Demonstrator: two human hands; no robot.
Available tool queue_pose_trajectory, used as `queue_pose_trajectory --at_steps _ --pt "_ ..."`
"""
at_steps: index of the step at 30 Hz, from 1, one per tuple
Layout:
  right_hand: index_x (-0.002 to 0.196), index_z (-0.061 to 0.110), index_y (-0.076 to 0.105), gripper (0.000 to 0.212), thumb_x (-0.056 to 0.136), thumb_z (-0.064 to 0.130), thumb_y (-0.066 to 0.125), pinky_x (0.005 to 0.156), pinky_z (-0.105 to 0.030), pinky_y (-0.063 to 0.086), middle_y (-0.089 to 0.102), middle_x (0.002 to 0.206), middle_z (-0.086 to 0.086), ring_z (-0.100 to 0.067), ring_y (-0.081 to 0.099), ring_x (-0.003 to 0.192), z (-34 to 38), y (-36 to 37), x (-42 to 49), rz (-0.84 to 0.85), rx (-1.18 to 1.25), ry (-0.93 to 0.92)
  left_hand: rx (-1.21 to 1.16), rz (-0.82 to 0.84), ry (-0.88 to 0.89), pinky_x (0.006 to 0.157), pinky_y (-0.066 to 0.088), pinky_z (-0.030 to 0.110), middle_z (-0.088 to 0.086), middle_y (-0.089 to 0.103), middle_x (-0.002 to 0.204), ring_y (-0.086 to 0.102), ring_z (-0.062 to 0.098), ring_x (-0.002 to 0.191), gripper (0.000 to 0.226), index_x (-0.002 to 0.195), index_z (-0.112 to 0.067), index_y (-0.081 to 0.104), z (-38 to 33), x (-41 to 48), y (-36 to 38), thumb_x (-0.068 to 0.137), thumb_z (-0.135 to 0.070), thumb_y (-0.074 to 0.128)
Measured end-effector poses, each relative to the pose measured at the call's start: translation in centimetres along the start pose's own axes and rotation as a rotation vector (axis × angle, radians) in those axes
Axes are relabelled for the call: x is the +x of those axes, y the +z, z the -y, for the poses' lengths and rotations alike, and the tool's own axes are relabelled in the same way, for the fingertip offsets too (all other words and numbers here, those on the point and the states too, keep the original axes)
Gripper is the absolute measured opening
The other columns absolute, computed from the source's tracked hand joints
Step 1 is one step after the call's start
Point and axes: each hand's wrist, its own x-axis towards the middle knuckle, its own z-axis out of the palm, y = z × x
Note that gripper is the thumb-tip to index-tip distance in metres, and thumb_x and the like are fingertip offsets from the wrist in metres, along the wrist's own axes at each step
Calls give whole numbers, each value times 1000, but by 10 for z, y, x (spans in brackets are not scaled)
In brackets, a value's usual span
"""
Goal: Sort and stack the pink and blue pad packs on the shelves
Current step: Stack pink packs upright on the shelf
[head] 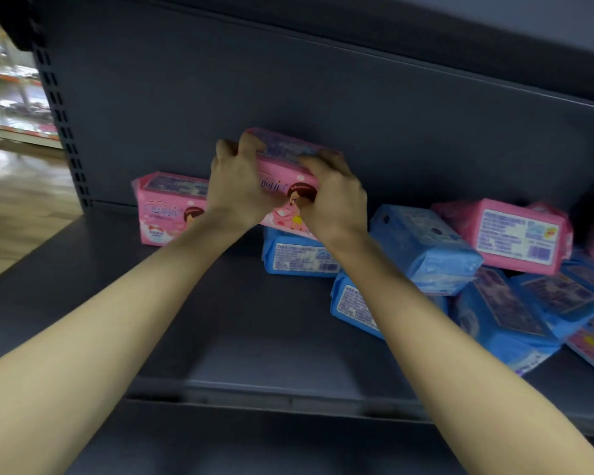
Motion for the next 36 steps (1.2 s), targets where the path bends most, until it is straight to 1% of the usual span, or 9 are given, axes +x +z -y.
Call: queue_pose_trajectory --at_steps 5,7,11,15,18,21,26,32,36 --pt "134 23 47 53 83 17 63 99 -37 39 37 143 -1 -31 50 118 28 14 8 28 31 -74 50 -53 -45 87 36 34 17 36 126 42 35 114 74 131 -10 38 20 -5 -28 69 -19 77" --pt "134 23 47 54 83 17 63 98 -36 40 37 143 0 -31 49 119 39 19 11 29 37 -109 72 -65 -57 89 35 33 17 36 126 42 36 114 73 131 -10 37 29 -8 -40 70 -19 77" --pt "135 21 45 56 83 15 63 99 -35 38 35 144 -1 -27 47 122 60 30 18 50 38 -169 115 -86 -68 93 35 34 17 36 126 42 36 114 70 130 -10 38 46 -7 -62 71 -17 76" --pt "136 22 44 60 81 10 65 98 -35 40 36 143 0 -29 47 121 77 43 27 58 28 -198 150 -89 -85 91 35 34 16 36 127 43 36 115 68 131 -11 38 63 -3 -76 74 -17 73" --pt "136 22 44 61 79 9 65 96 -36 42 36 143 0 -30 46 122 84 53 33 46 26 -201 136 -92 -84 87 35 30 16 36 127 45 36 113 67 132 -12 38 77 2 -78 75 -16 73" --pt "137 23 42 63 79 10 64 95 -37 43 35 144 2 -31 44 124 87 64 38 42 32 -185 121 -91 -74 83 31 26 15 36 126 45 35 112 68 133 -14 38 87 7 -76 75 -15 73" --pt "141 25 37 62 85 15 61 98 -35 41 29 149 7 -31 40 127 87 74 44 18 -2 -150 84 -95 -38 89 35 32 15 37 126 44 35 114 67 133 -14 38 99 17 -73 76 -14 73" --pt "140 23 39 60 85 16 62 101 -32 37 33 148 7 -28 42 127 93 79 55 -19 18 -137 65 -83 -5 96 35 34 15 38 128 44 35 117 68 134 -14 38 111 33 -77 76 -16 73" --pt "139 23 41 59 84 15 62 100 -33 38 34 147 6 -28 44 126 97 83 61 -35 31 -132 62 -76 13 95 35 33 16 38 128 44 36 116 66 134 -13 40 118 40 -80 76 -15 73"
